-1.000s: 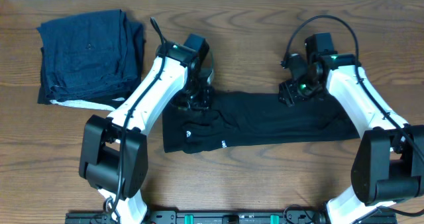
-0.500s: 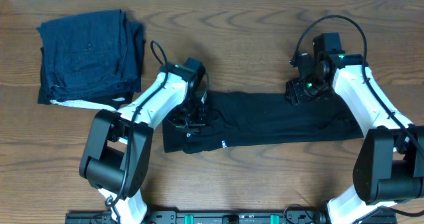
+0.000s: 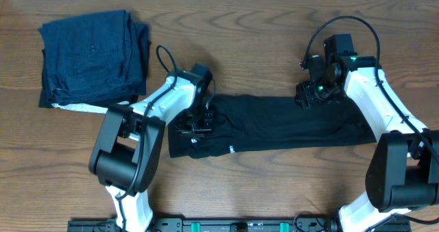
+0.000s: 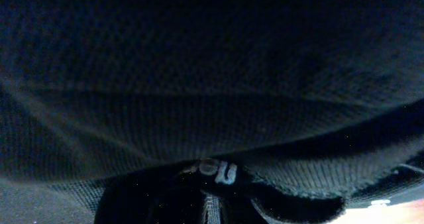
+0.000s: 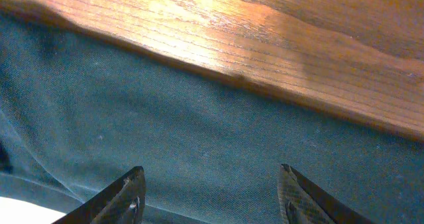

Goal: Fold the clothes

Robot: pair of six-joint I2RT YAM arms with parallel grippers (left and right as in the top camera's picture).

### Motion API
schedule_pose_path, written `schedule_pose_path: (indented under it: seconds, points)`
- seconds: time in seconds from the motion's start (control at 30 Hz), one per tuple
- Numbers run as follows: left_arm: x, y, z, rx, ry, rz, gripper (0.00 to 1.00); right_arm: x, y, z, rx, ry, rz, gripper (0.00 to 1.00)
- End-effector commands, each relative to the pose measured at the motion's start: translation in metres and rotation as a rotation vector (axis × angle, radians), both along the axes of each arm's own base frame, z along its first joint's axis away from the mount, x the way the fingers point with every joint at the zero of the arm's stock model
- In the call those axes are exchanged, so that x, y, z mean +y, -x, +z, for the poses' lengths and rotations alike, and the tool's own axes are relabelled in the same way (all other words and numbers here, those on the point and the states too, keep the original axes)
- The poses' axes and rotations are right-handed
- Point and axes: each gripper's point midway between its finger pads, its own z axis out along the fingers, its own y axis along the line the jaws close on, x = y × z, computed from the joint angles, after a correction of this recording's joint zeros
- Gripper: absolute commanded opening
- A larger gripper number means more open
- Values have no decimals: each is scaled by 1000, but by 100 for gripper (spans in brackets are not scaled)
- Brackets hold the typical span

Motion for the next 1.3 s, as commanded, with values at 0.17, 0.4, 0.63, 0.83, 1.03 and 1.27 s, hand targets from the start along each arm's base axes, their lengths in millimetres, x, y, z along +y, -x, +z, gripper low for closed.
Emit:
schedule_pose_path:
  seconds: [0.17, 0.4, 0.63, 0.83, 1.03, 1.27]
  points:
    - [48, -38, -37, -37, -66, 86, 10, -1, -1, 5, -13, -5, -20, 63]
    - [48, -96, -32, -229, 18, 106, 10, 7, -3, 5, -24, -6, 1, 65]
    - [37, -142, -23, -407, 71, 96, 10, 8, -6, 6, -37, -7, 5, 66]
    - [27, -188, -8, -608, 120, 90, 10, 29, -4, 11, -54, -116, 107, 68]
    - [24, -203, 5, -659, 131, 68, 10, 63, 11, 19, -66, -233, 316, 66]
    - [23, -208, 61, -631, 124, 53, 17, 77, 34, -1, -21, -99, 450, 53]
